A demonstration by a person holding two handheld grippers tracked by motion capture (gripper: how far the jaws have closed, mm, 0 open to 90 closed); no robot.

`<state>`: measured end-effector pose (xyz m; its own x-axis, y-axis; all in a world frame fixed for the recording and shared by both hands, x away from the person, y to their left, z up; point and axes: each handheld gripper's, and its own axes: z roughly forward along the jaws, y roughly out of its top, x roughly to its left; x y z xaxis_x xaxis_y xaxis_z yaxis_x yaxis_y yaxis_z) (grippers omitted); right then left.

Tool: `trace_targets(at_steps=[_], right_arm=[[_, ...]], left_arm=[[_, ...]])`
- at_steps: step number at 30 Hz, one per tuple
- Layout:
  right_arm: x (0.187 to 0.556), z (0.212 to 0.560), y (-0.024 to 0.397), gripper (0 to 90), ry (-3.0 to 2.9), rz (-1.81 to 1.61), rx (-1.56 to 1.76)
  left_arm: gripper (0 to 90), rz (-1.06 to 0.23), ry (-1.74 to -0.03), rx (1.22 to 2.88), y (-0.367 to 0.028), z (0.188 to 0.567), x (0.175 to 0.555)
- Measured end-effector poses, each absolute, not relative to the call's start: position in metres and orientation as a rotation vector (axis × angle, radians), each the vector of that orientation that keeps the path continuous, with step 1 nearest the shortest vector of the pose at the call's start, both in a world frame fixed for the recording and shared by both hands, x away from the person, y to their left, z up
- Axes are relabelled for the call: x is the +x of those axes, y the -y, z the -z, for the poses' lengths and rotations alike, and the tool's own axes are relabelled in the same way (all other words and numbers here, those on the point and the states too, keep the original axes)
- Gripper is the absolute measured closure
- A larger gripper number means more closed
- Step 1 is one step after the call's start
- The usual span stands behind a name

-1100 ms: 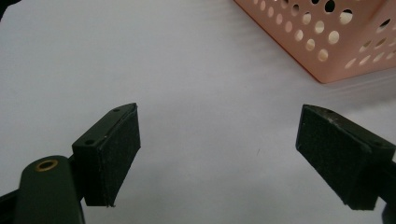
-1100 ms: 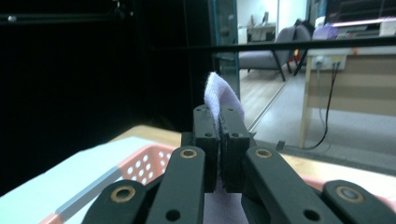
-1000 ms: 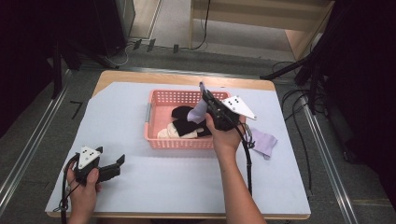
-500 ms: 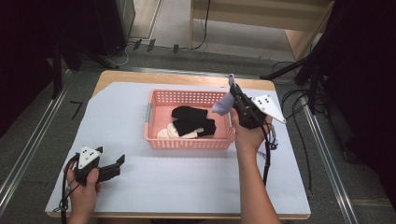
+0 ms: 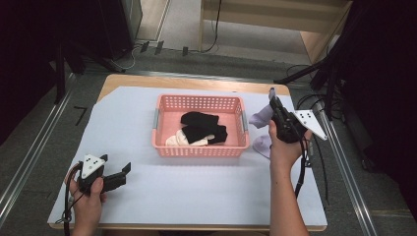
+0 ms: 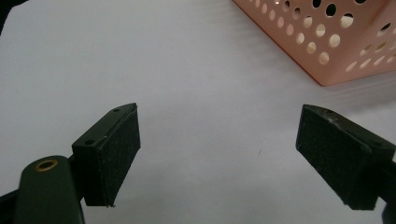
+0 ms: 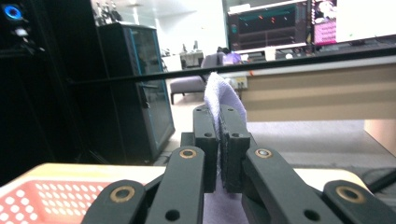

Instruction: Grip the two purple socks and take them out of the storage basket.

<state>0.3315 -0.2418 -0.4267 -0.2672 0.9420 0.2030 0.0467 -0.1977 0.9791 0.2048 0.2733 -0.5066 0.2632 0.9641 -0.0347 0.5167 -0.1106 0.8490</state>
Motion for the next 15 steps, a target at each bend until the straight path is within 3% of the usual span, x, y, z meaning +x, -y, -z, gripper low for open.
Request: trace_targets(at_steps=[2, 8, 15], right_arm=[[0.332, 0.434, 0.246, 85.2, -1.336, -1.514, 1.263], [0.329, 0.457, 0.258, 63.4, -1.351, -1.476, 1.419], [0.314, 0.474, 0.270, 49.2, -1.420, -1.437, 1.453]], left_arm=[[14.6, -0.718, -1.360, 1.749, -0.273, 0.507, 0.205], [14.6, -0.718, -1.358, 1.746, -0.273, 0.507, 0.205], [14.6, -0.723, -1.360, 1.751, -0.273, 0.506, 0.204]])
